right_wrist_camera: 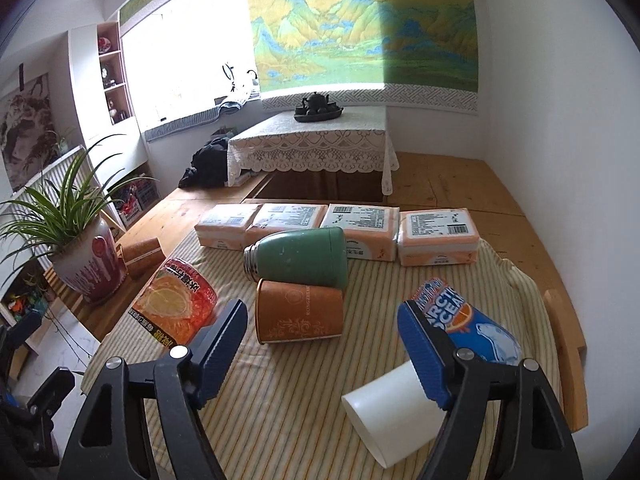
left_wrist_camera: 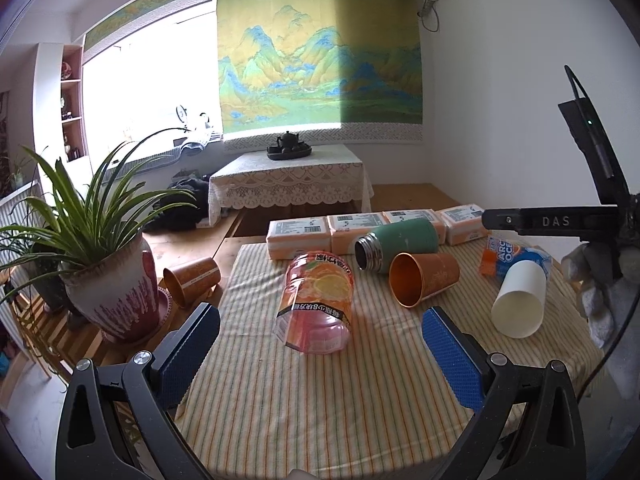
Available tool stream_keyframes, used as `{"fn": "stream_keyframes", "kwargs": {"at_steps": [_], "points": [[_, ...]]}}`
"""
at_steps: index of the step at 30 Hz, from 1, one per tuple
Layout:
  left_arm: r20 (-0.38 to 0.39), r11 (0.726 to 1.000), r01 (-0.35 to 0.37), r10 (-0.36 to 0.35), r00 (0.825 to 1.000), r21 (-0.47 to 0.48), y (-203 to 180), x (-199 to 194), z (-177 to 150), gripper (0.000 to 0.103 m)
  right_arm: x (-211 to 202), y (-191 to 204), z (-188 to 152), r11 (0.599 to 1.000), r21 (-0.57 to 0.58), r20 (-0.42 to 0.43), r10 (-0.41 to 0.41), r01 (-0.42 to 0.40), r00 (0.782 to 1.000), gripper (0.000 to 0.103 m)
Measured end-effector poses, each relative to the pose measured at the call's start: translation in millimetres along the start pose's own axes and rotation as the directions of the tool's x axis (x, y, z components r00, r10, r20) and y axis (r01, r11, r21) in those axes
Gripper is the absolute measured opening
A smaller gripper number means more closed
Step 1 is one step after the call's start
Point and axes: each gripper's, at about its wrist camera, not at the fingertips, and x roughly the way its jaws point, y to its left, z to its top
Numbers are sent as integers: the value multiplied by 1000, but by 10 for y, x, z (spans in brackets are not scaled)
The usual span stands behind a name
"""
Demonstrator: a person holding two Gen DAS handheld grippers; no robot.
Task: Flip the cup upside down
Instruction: 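Move the left gripper toward the orange paper cup lying on its side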
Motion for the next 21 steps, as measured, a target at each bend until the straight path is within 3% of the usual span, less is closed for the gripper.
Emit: {"fn": "stream_keyframes", "kwargs": {"at_steps": [3, 7, 11, 15, 17, 20, 21], "points": [[-41, 993, 71, -67, 997, 90, -139, 134, 191, 102, 32, -58, 55, 999, 36, 7, -8, 8, 1000, 74], [-157, 938, 193, -153, 976, 286, -568, 442, 453, 102, -141, -263, -1, 996, 92, 39, -24, 20, 999, 74], [-238, 833, 255, -154, 959, 491, -1060, 747, 688, 102, -395, -581, -147, 987, 146, 72, -82, 70, 994, 74], [-390, 775, 384, -193, 900, 503, -1460, 1161, 866, 102, -646, -941, -339, 971, 216, 90, -124, 103, 988, 74], [-478, 746, 457, -211, 853, 485, -1604, 1355, 873, 102, -753, -1092, -433, 963, 237, 92, -150, 125, 984, 74], [-556, 714, 507, -198, 808, 482, -1802, 1588, 877, 102, -888, -1284, -565, 952, 269, 89, -173, 144, 981, 74], [-588, 704, 529, -195, 785, 473, -1818, 1674, 865, 102, -929, -1325, -613, 949, 278, 89, -180, 149, 980, 74]]}}
